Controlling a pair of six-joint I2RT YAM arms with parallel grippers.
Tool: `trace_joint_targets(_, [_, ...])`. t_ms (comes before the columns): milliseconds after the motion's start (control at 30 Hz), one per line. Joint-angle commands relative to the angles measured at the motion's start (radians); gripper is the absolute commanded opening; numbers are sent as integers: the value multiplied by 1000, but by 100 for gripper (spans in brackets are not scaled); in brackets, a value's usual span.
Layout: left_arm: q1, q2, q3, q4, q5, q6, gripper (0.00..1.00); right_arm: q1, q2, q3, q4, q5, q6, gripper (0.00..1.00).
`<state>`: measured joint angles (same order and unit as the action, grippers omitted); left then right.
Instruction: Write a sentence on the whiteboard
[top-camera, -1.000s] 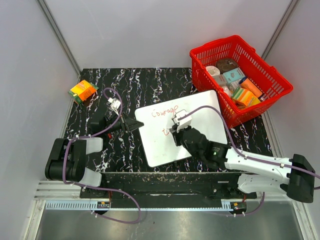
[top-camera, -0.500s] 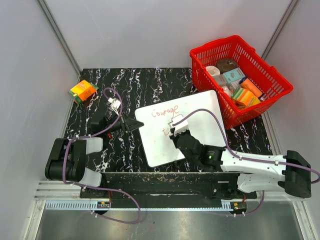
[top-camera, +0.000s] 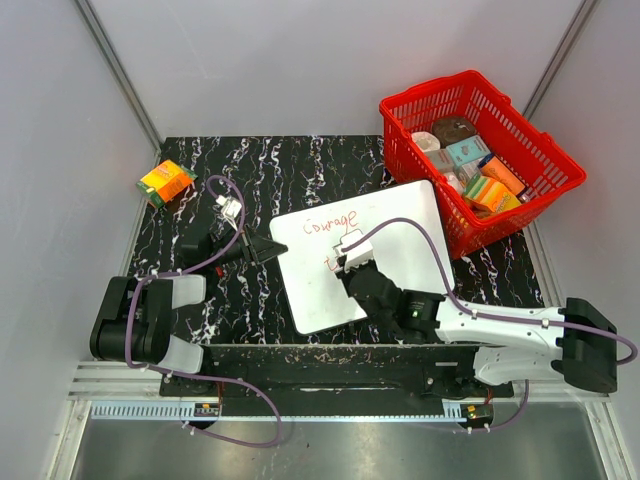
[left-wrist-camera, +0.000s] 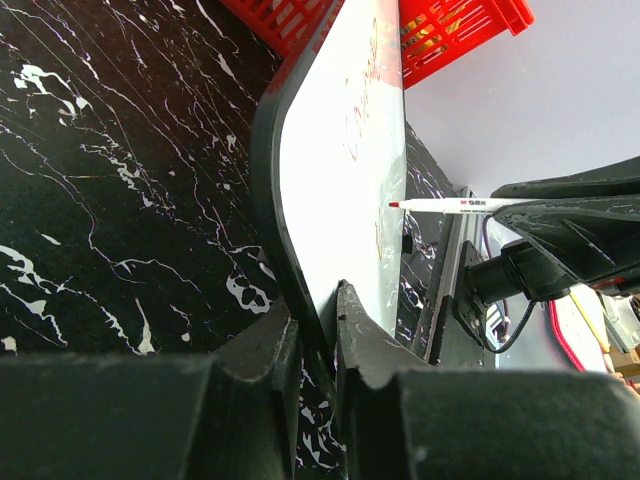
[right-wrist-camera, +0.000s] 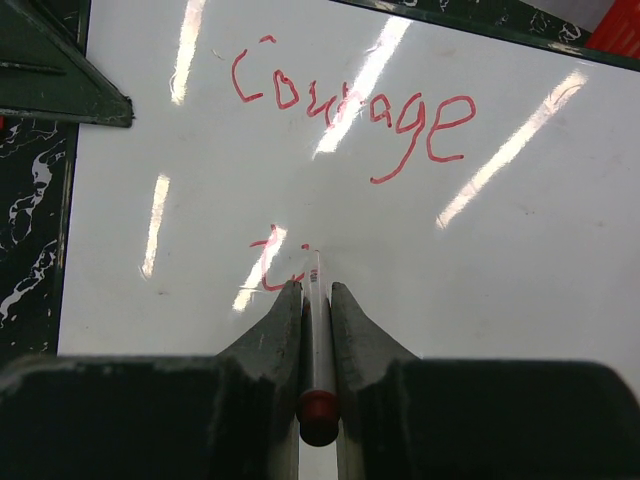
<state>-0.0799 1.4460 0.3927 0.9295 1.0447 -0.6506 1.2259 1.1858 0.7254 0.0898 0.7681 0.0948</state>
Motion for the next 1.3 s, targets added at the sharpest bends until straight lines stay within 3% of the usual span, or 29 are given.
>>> trace_joint_targets(0, [-43, 5, 14, 9, -9, 163, 0, 3, 29, 43, 59, 17, 14, 0])
trace_joint_targets(800, [-43, 5, 12, 14, -9, 160, 0, 3, 18, 11, -50, -53, 97, 0])
trace_joint_targets(1267, [-43, 5, 12, 11, -11, 161, 0, 4, -5, -21, -114, -13, 115, 0])
